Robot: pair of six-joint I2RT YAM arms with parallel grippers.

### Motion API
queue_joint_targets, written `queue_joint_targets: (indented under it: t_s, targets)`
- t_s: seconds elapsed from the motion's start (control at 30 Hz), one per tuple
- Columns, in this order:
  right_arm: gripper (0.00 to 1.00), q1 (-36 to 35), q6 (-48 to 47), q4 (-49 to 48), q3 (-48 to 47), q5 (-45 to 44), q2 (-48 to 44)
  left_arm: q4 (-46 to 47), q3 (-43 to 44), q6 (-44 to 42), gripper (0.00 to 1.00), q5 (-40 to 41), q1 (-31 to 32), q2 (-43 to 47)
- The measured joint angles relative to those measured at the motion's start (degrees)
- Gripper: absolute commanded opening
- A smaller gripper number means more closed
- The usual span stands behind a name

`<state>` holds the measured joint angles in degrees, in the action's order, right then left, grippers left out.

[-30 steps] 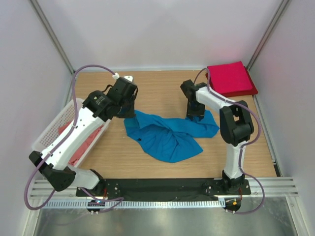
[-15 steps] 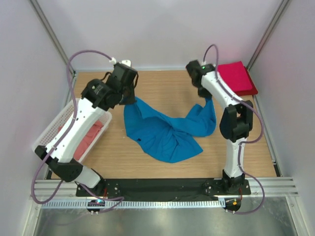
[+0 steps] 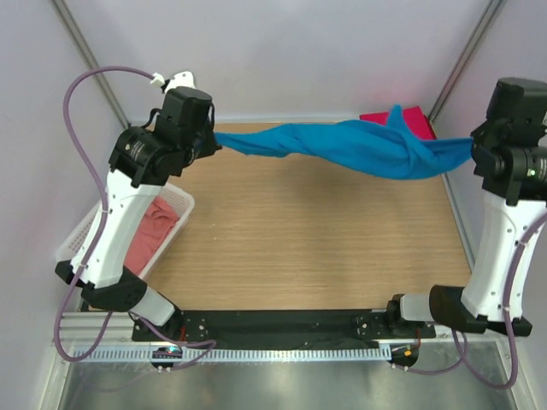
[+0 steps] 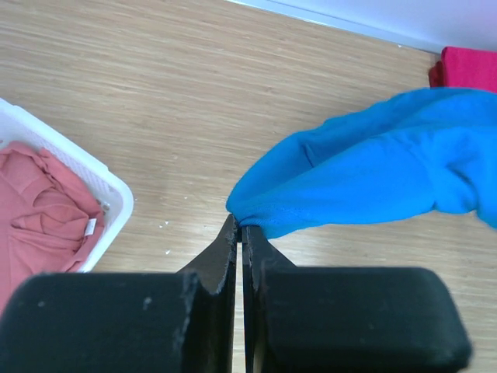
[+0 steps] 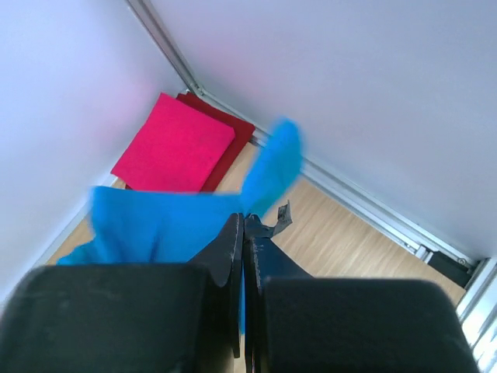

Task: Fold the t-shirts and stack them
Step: Flatten the tshirt out

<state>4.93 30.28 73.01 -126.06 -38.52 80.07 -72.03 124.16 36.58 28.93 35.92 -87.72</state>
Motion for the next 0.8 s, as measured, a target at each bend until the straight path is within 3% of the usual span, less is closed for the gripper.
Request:
queue_joint_targets:
  t_s: [0.1,0.33,0.47,0.57,0.67,0.8]
  targets:
    - [0.01,-0.20,0.24,2.21,0.85,1.20,-1.95,-0.48,0.00,0.28,0.00,0.87,-0.04,0.61]
    - [0.01,-0.09,2.08,4.92,-8.66,4.11,10.97,-1.05,-0.22,0.55,0.00,1.49,-0.07,5.38]
    - [0.01,-0.07,4.20,5.07,-8.74,9.35,11.34,-0.92,-0.42,0.74,0.00,1.42,-0.07,9.05]
    - [0.01,-0.09,6.23,3.91,-0.87,15.23,6.60,-0.07,-2.69,0.87,0.00,1.27,-0.07,11.80]
    - [0.01,-0.04,7.76,1.11,11.98,22.14,3.65,1.49,-10.47,0.92,0.00,0.35,-0.07,14.71]
    - [0.01,-1.64,8.46,-4.24,22.99,29.77,11.41,2.97,-20.87,0.85,0.00,-1.60,-0.07,15.47]
